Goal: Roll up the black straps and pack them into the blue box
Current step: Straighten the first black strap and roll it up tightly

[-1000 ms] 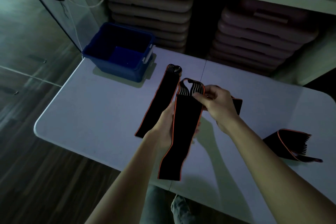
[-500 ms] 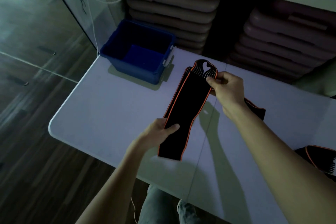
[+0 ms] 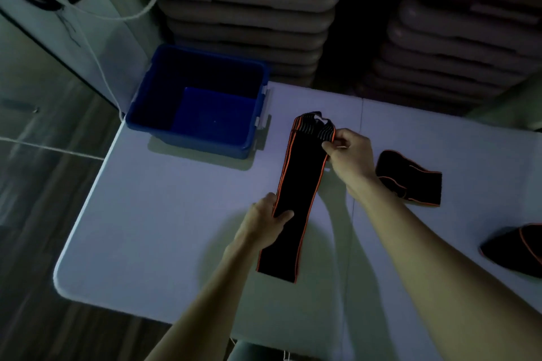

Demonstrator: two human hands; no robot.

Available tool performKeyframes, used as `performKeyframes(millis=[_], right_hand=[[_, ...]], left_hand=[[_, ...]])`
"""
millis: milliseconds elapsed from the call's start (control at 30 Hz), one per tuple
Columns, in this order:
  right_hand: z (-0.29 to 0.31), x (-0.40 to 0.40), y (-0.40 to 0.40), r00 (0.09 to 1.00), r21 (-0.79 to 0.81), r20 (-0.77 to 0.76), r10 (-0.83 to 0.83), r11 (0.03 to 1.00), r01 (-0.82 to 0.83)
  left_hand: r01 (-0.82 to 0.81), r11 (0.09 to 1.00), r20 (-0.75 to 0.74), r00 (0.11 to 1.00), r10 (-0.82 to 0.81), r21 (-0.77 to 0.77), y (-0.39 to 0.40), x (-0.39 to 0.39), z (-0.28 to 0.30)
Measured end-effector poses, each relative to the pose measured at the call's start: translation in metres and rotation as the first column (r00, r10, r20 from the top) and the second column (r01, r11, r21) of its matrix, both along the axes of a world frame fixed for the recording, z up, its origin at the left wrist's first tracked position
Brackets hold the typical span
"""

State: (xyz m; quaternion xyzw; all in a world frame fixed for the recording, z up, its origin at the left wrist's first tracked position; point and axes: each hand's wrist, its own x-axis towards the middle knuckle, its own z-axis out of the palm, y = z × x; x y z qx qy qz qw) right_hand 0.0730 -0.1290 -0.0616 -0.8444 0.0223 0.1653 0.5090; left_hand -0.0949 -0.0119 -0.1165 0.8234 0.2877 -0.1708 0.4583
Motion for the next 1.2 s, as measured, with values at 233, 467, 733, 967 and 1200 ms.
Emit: performKeyframes(millis=[233,467,733,967,1200], right_hand=[[-0.030,0.010,0.012,0.998,-0.054,-0.045,-0.046,0.998,0.043],[-0.043,0.018,0.021,0.993,-0.078,-0.088,-0.082,0.994,0.076],[-0.049,0.025,0.023,0.973,-0.053,-0.121,-0.199,0.980,0.194],[-0.052,0.029,0.025,0.984,-0.146,-0.055,-0.170,0.976,0.161],[-0.053,0.037,0.028,0.989,-0.201,-0.031,-0.142,0.971,0.133]], left_hand=[[-0.020,0.974,0.200,0.979,-0.026,0.225,0.018,0.043,-0.006],[-0.127,0.990,0.290,0.952,0.103,0.064,0.027,0.113,-0.008],[-0.168,0.972,0.268,0.956,0.120,0.164,0.028,0.150,-0.013],[-0.233,0.964,0.334,0.925,0.180,0.125,0.030,0.168,-0.024],[-0.225,0.971,0.330,0.925,0.188,0.077,0.032,0.185,-0.029]])
